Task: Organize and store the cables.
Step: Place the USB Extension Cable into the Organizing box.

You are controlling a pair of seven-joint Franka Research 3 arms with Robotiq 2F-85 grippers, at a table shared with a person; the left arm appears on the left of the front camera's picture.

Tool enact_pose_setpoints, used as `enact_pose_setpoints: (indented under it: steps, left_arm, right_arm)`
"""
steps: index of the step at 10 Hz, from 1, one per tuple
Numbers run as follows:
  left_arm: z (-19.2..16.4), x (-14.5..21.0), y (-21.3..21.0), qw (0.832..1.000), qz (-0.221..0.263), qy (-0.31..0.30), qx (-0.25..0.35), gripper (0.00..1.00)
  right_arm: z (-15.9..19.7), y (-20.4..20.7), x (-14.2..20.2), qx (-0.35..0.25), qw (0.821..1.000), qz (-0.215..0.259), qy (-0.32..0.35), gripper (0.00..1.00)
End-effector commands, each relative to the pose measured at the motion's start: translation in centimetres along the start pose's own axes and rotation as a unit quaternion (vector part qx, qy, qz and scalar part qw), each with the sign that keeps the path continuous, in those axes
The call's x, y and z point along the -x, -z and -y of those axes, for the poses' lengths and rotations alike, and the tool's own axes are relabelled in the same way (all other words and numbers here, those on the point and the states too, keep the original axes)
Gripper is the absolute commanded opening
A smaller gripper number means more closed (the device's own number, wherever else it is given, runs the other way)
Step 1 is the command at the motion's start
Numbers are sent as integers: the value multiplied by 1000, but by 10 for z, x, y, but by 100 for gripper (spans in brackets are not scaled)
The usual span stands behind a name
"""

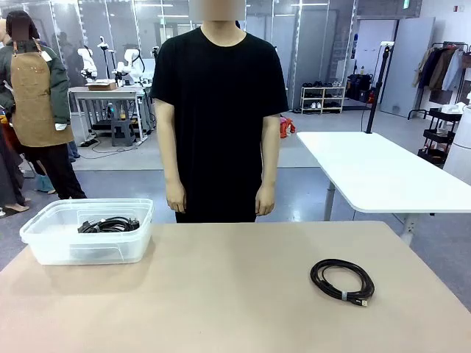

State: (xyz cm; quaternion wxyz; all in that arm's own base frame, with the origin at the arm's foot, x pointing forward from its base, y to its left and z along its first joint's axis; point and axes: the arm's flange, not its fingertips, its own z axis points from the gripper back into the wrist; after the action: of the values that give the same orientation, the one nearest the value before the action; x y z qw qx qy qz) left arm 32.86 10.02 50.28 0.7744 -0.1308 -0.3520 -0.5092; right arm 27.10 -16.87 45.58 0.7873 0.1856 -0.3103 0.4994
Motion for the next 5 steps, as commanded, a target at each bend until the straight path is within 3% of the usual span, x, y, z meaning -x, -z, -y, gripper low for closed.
enact_pose_setpoints:
  steps: [1,2,3,5]
  left_arm:
    - [1,10,12,999,14,9,33,100]
    - [-4,11,14,998,25,-16,48,100]
    - [0,7,3,1000,6,9,12,100]
    - [0,7,3,1000,6,9,12,100]
  right_arm:
    - [1,1,-1,4,1000,2,-2,100]
    - [1,1,-1,4,1000,2,-2,100]
    - [1,1,-1,4,1000,2,-2,100]
    - [1,1,-1,4,1000,2,-2,100]
